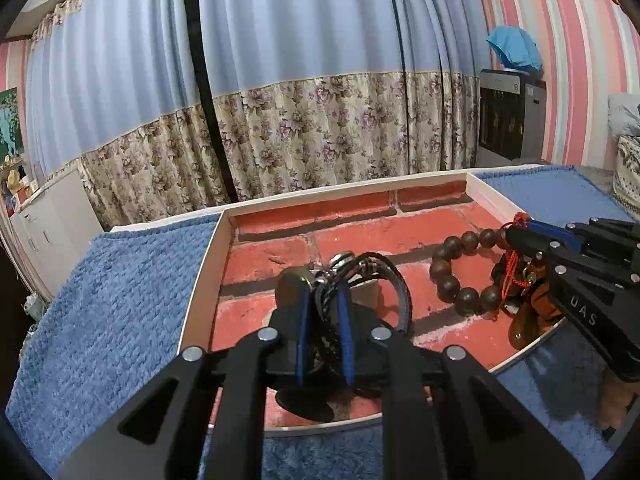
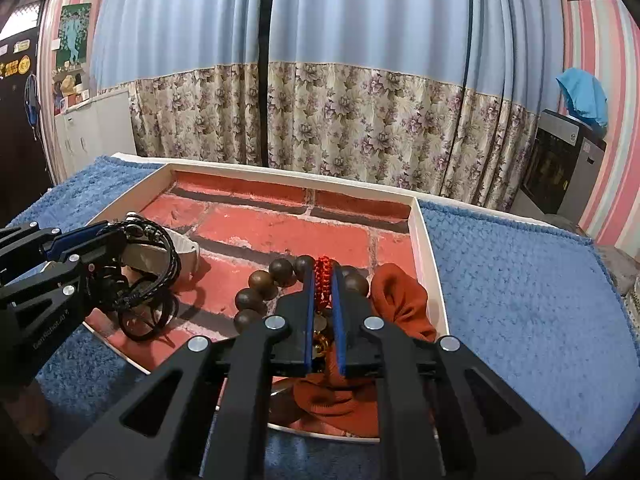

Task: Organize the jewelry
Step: 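Carry the leather bracelet and red cord over the tray and lower them, then open both tools to release the bracelet and red cord in the tray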

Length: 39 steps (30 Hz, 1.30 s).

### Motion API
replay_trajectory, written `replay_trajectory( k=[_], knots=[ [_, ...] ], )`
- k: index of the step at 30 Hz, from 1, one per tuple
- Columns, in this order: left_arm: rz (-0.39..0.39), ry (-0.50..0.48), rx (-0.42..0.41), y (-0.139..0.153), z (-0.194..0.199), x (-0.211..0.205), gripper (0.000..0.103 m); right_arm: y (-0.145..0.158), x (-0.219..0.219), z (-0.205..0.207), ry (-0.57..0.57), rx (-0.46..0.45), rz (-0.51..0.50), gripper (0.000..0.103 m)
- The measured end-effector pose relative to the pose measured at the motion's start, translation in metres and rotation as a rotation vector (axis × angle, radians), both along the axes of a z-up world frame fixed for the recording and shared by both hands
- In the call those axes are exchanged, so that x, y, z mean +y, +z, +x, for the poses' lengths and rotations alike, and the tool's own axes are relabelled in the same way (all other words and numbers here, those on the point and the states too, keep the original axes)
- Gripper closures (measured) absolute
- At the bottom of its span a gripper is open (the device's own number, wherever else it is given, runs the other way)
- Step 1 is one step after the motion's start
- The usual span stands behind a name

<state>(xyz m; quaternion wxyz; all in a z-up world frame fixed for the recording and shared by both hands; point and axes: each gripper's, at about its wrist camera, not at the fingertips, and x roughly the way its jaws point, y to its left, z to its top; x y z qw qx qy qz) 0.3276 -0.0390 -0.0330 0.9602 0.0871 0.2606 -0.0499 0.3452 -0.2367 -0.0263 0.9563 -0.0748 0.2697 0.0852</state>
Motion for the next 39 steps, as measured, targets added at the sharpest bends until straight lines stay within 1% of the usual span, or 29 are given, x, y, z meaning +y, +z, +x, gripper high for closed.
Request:
replay_trajectory(
  k=[1, 2, 3, 4, 5, 14, 17, 20, 22, 26, 28, 29, 30, 31, 33, 35, 36, 37, 38, 39],
  knots=[
    [-0.003, 0.0, 0.001, -0.001, 0.0, 0.0, 0.087, 0.0, 0.0, 0.0, -0.001, -0.001, -0.001, 0.093],
    [-0.004, -0.001, 0.002, -0.001, 0.0, -0.001, 0.085, 0.0, 0.0, 0.001, -0.002, -0.001, 0.0, 0.087],
    [-0.004, 0.002, 0.005, -0.002, 0.0, -0.001, 0.075, 0.0, 0.0, 0.001, -0.003, 0.0, 0.002, 0.073],
    [-0.002, 0.006, 0.009, -0.003, 0.001, -0.001, 0.066, 0.0, 0.0, 0.001, -0.004, 0.003, 0.003, 0.065],
    [0.001, 0.013, 0.014, -0.004, 0.001, -0.001, 0.053, -0.001, 0.0, 0.001, -0.004, 0.003, 0.004, 0.062],
    [-0.008, 0.021, 0.002, -0.003, -0.002, 0.003, 0.052, 0.0, -0.001, -0.001, -0.019, -0.014, 0.008, 0.062],
    [0.001, 0.035, -0.016, -0.002, -0.005, 0.003, 0.047, 0.002, -0.004, -0.004, -0.023, -0.024, 0.018, 0.062],
    [-0.008, 0.036, -0.038, 0.001, -0.009, 0.004, 0.045, 0.004, -0.006, -0.01, -0.025, -0.038, 0.023, 0.061],
    [-0.014, 0.041, -0.045, 0.002, -0.01, 0.006, 0.043, 0.004, -0.008, -0.012, -0.026, -0.041, 0.025, 0.058],
    [-0.037, 0.058, -0.075, 0.005, -0.016, 0.011, 0.038, 0.006, -0.008, -0.023, -0.027, -0.073, 0.027, 0.045],
    [-0.044, 0.062, -0.101, 0.007, -0.02, 0.012, 0.033, 0.007, -0.008, -0.028, -0.031, -0.09, 0.015, 0.042],
    [-0.045, 0.062, -0.11, 0.008, -0.022, 0.012, 0.028, 0.008, -0.007, -0.031, -0.035, -0.103, 0.007, 0.038],
    [-0.05, 0.058, -0.115, 0.009, -0.022, 0.013, 0.02, 0.009, -0.005, -0.034, -0.044, -0.121, -0.004, 0.033],
    [-0.056, 0.068, -0.117, 0.01, -0.022, 0.014, 0.018, 0.01, -0.005, -0.037, -0.052, -0.132, -0.01, 0.031],
    [-0.072, 0.102, -0.097, 0.01, -0.017, 0.02, 0.018, 0.01, -0.009, -0.04, -0.059, -0.112, 0.011, 0.03],
    [-0.088, 0.135, -0.097, 0.013, -0.021, 0.029, 0.018, 0.01, -0.013, -0.047, -0.058, -0.085, 0.03, 0.03],
    [-0.104, 0.131, -0.087, 0.016, -0.025, 0.033, 0.018, 0.011, -0.016, -0.055, -0.051, -0.07, 0.034, 0.03],
    [-0.137, 0.128, -0.076, 0.021, -0.034, 0.039, 0.018, 0.014, -0.018, -0.066, -0.042, -0.076, 0.039, 0.03],
    [-0.171, 0.138, -0.077, 0.026, -0.045, 0.047, 0.018, 0.017, -0.021, -0.074, -0.039, -0.086, 0.04, 0.028],
    [-0.184, 0.137, -0.076, 0.029, -0.054, 0.05, 0.014, 0.021, -0.024, -0.087, -0.051, -0.101, 0.043, 0.022]
  ],
)
